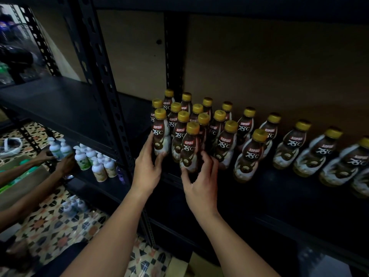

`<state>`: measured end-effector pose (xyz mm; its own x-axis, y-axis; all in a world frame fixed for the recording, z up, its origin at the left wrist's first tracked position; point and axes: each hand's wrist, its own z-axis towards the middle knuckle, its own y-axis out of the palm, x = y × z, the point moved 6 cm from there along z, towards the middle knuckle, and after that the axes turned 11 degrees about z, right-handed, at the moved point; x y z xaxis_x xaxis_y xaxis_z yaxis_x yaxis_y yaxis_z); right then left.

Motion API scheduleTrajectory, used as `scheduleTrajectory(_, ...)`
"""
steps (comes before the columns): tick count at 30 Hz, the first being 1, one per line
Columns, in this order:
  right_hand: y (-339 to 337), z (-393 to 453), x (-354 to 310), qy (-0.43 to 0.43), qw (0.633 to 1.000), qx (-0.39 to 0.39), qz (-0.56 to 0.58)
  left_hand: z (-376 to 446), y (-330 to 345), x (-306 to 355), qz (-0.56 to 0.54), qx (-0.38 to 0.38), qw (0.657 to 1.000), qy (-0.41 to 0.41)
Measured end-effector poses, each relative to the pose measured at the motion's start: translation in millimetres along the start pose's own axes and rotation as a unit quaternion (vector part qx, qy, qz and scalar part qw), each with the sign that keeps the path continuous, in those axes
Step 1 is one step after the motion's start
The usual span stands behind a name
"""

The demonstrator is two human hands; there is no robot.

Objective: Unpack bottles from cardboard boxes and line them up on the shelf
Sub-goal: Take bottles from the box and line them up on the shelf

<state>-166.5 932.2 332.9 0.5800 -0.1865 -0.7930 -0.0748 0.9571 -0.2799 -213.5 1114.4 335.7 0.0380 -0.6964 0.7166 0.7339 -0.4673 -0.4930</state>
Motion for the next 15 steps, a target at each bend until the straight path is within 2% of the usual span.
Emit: scheduleTrajectory(15,-3.6,-3.0,2.3,-0.009,1.0,0.01,0.001,-0.1,-0.2,-4.9,0.022,0.01,1.0,-0.008)
